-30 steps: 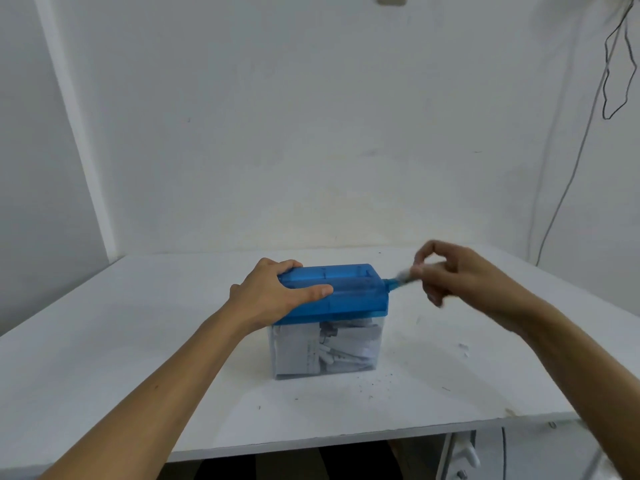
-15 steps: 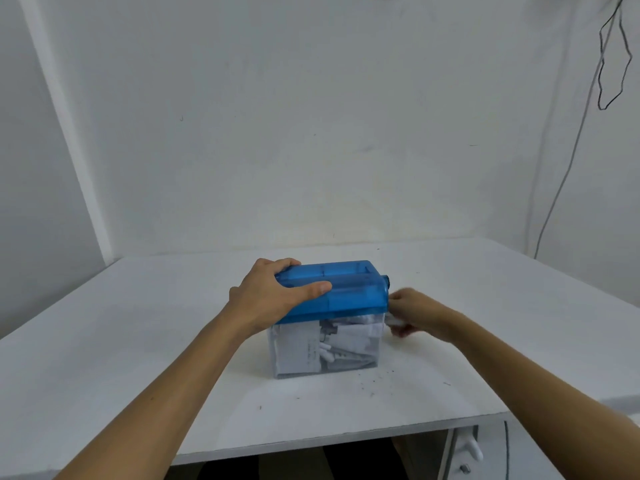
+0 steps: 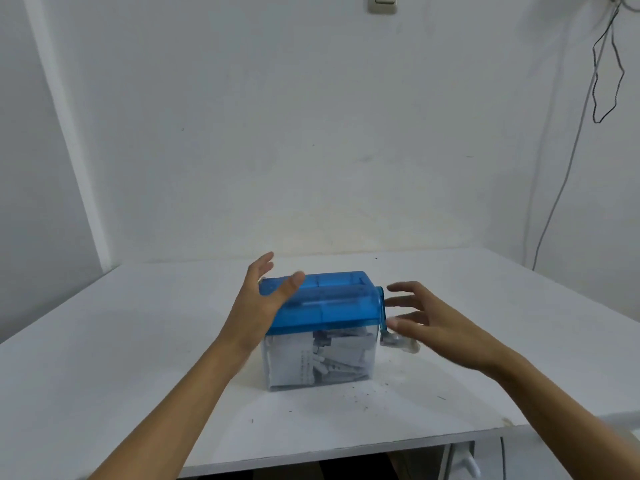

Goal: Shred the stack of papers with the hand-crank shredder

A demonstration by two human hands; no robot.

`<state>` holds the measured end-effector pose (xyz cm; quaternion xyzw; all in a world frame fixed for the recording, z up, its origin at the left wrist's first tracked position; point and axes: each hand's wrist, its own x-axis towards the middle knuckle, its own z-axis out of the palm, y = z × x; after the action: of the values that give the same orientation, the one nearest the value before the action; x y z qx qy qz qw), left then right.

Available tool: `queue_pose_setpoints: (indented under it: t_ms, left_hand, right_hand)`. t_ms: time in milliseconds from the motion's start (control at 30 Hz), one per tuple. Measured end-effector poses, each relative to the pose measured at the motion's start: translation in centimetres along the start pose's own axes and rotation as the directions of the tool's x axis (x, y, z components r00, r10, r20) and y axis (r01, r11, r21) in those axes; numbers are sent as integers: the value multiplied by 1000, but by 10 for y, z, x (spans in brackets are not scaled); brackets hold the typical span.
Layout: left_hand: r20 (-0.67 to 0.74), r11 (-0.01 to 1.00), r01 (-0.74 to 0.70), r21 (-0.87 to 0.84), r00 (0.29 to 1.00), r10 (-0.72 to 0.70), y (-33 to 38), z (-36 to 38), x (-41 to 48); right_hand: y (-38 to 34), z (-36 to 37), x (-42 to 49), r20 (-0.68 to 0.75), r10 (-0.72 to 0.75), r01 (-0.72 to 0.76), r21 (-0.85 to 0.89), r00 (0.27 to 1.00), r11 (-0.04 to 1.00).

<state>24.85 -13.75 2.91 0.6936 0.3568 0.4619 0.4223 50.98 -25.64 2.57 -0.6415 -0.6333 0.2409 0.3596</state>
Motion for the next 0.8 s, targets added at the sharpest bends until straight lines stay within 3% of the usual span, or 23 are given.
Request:
queue_pose_setpoints:
  t_ms: [133, 267, 467, 800]
  left_hand:
    - [58, 997, -29, -74, 998, 34, -14, -2, -23]
    - [133, 997, -70, -22, 988, 72, -32, -3, -26]
    - [173, 998, -65, -11, 983, 66, -42, 18, 30]
    - [185, 998, -57, -25, 981, 61, -70, 62, 125]
  right_hand:
    - [-2, 21, 2, -87, -32, 24, -93, 996, 995]
    - [3, 35, 10, -152, -32, 20, -81, 988, 997]
    - [19, 22, 47, -241, 0, -20, -84, 971, 996]
    - [57, -8, 128, -275, 34, -79, -155, 961, 985]
